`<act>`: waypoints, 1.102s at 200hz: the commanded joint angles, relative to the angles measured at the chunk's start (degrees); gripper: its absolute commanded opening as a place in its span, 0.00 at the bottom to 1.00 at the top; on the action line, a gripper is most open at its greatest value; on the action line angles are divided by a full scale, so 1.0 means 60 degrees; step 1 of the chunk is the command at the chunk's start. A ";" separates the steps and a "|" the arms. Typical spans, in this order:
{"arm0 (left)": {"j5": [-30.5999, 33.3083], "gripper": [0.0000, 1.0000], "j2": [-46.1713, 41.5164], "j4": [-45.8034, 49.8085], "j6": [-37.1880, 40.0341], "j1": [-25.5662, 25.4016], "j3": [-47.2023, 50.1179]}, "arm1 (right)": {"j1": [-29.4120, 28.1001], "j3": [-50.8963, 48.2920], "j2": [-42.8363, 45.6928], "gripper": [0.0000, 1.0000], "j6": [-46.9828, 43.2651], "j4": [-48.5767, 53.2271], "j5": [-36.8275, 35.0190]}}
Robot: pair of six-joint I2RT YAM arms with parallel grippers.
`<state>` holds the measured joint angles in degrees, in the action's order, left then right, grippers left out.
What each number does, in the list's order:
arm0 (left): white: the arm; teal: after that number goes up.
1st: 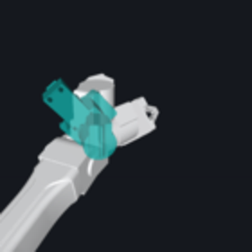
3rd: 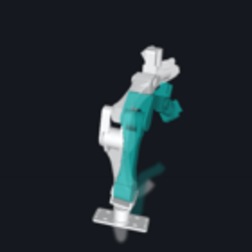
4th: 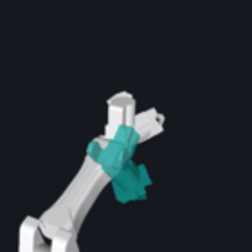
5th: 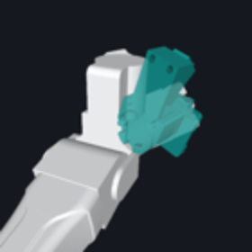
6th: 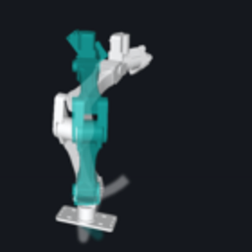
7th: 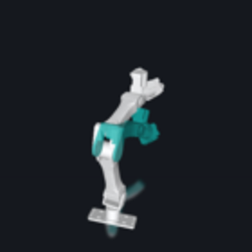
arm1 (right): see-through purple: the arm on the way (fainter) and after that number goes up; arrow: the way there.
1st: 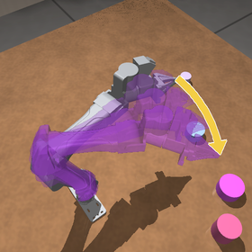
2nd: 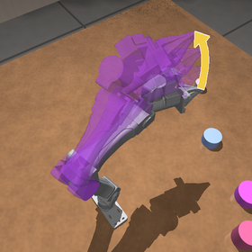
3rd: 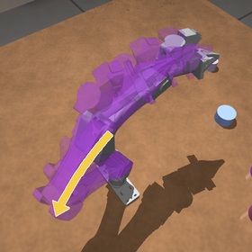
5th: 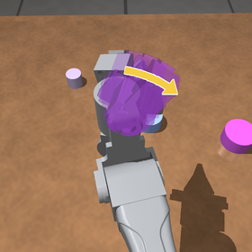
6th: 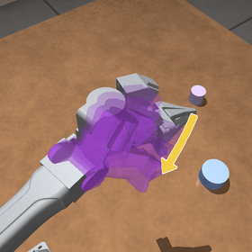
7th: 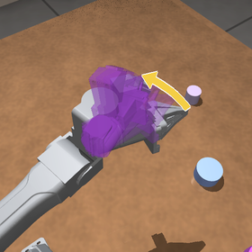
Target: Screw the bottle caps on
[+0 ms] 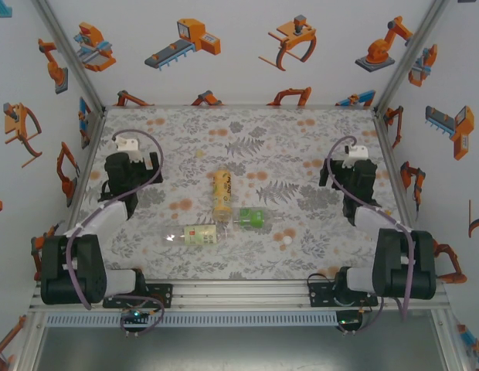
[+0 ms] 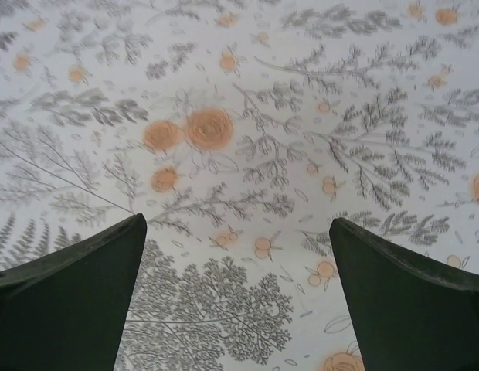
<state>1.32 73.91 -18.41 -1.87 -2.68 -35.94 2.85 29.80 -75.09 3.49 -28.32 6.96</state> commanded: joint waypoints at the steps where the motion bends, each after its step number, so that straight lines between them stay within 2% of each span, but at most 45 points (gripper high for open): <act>1: 0.0357 0.97 -0.0515 0.2652 -0.0560 -0.0059 -0.0714 | -0.0358 0.0743 0.0532 0.87 0.0507 0.2495 0.0157; 23: 0.0218 0.97 -0.0990 0.3771 -0.0930 -0.0066 -0.1185 | -0.0664 0.1334 0.0884 0.82 0.1298 0.4148 0.0611; 52: -0.0481 0.97 -0.1365 0.5237 -0.1449 -0.0067 -0.1977 | -0.1215 0.2092 0.1309 0.77 0.2715 0.6182 0.0663; 88: -0.1467 0.97 -0.0859 0.7614 -0.1375 -0.0123 -0.3484 | -0.2415 0.2533 0.1671 0.68 0.5700 0.7674 0.0042; 132: -0.2072 0.97 -0.0978 0.7372 -0.1406 -0.0312 -0.3169 | -0.4271 0.2573 0.1529 0.68 0.9405 0.7904 -0.0805; 167: -0.1595 0.97 -0.1158 0.7731 -0.1144 -0.0389 -0.3250 | -0.5536 0.2698 0.1272 0.71 1.2302 0.7981 -0.1721; 194: -0.1406 0.97 -0.1255 0.7771 -0.1080 -0.0374 -0.3279 | -0.6637 0.3308 0.0894 0.73 1.5320 0.9788 -0.3151; 220: -0.1451 0.97 -0.1382 0.7815 -0.1066 -0.0374 -0.3310 | -0.7300 0.4237 0.0065 0.81 1.7244 1.1280 -0.3299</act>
<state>-7.75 67.33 27.00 -9.10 -4.82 -54.98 -38.17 49.82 -71.13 89.06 27.92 -7.86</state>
